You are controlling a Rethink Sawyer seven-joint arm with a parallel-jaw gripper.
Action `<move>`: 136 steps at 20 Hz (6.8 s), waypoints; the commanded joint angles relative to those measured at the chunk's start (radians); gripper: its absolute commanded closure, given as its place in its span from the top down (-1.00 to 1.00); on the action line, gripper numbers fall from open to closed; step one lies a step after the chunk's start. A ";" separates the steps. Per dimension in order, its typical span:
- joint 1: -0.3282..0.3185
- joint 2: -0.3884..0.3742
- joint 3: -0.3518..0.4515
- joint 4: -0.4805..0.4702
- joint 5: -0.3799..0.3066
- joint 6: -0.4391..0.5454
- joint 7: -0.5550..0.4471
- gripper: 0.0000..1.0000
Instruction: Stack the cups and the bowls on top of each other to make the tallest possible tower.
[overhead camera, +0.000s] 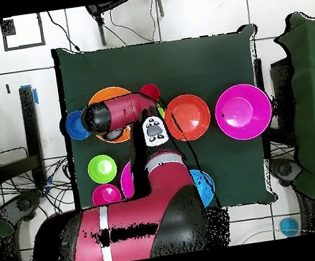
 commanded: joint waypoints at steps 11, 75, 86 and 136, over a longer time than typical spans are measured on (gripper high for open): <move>0.016 -0.176 0.042 0.045 0.010 0.167 0.040 -1.00; -0.677 -0.103 0.435 -0.052 -0.366 0.291 -0.789 -1.00; -0.681 -0.081 0.465 -0.058 -0.391 0.265 -0.781 1.00; -0.744 0.005 0.510 -0.092 -0.589 0.208 -0.760 1.00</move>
